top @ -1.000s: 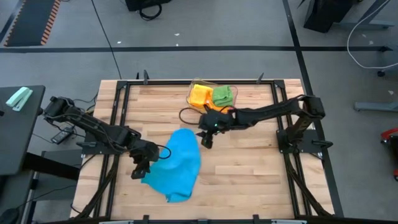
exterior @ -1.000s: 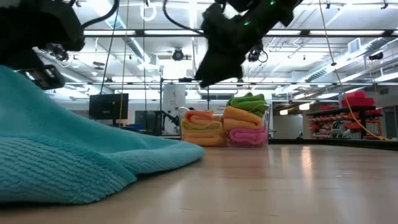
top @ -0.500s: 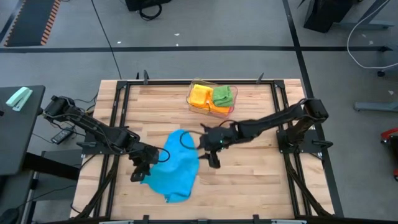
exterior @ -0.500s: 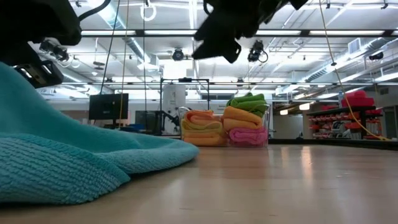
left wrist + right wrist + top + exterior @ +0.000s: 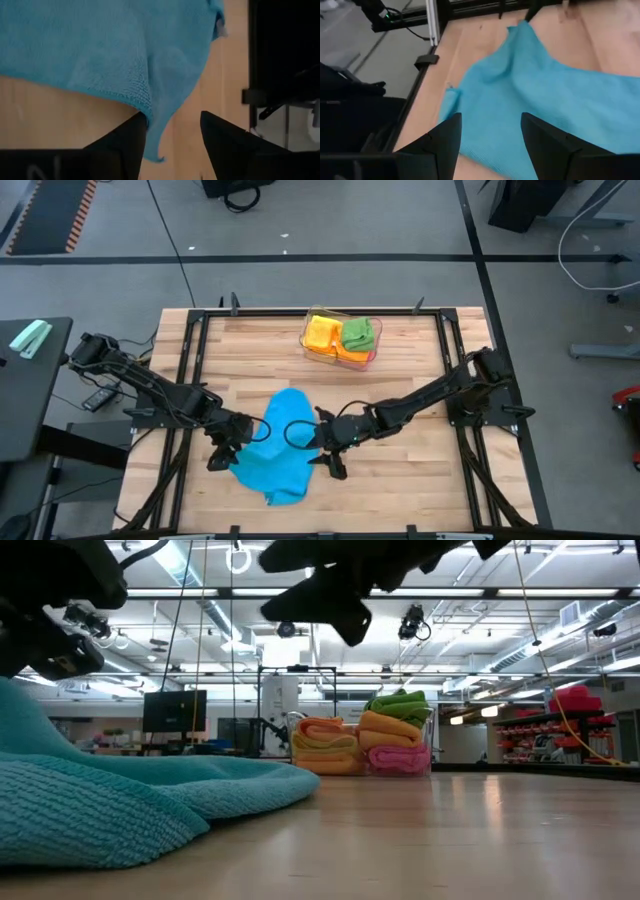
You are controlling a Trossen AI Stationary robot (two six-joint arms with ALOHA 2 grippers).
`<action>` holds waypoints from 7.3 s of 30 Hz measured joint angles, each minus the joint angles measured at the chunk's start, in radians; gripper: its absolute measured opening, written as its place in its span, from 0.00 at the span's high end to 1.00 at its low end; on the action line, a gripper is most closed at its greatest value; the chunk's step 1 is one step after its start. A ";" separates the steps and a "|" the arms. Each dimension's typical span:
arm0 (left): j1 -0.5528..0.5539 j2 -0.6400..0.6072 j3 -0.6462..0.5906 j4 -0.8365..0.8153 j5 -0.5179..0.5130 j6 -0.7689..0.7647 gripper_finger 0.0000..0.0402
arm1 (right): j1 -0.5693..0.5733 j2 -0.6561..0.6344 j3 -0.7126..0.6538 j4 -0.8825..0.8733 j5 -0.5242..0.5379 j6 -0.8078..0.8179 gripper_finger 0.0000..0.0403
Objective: Fold microfiber towels
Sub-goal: Fold the blue microfiber cloth
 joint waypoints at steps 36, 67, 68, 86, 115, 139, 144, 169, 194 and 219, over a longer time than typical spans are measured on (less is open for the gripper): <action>-0.106 0.003 0.000 0.060 -0.041 -0.116 0.65 | 0.099 0.354 0.336 -0.537 0.026 -0.082 0.47; -0.250 0.316 0.000 0.475 -0.221 0.152 0.65 | 0.154 0.167 0.305 -0.610 0.107 -0.025 0.47; -0.260 0.334 0.000 0.504 -0.235 0.170 0.64 | 0.155 0.167 0.305 -0.613 0.113 -0.023 0.47; -0.343 0.463 0.001 0.642 -0.453 0.372 0.59 | 0.148 0.167 0.301 -0.589 0.147 -0.028 0.47; -0.338 0.499 0.001 0.763 -0.148 0.297 0.96 | 0.168 0.214 0.302 -0.409 0.095 -0.061 0.53; -0.322 0.499 0.001 0.714 -0.149 0.267 0.96 | 0.127 0.308 0.270 -0.445 -0.241 0.228 0.54; -0.322 0.499 0.001 0.714 -0.154 0.268 0.93 | 0.135 0.306 0.245 -0.439 -0.299 0.254 0.54; -0.280 0.398 0.000 0.700 -0.158 0.263 0.97 | 0.176 0.239 0.243 -0.442 -0.216 0.132 0.98; -0.151 -0.207 0.000 0.793 -0.134 0.340 0.98 | 0.177 -0.233 0.243 -0.538 0.061 -0.058 0.99; 0.291 -0.244 0.361 0.405 -0.125 0.607 0.98 | -0.159 -0.399 0.245 -0.669 0.470 -0.510 0.99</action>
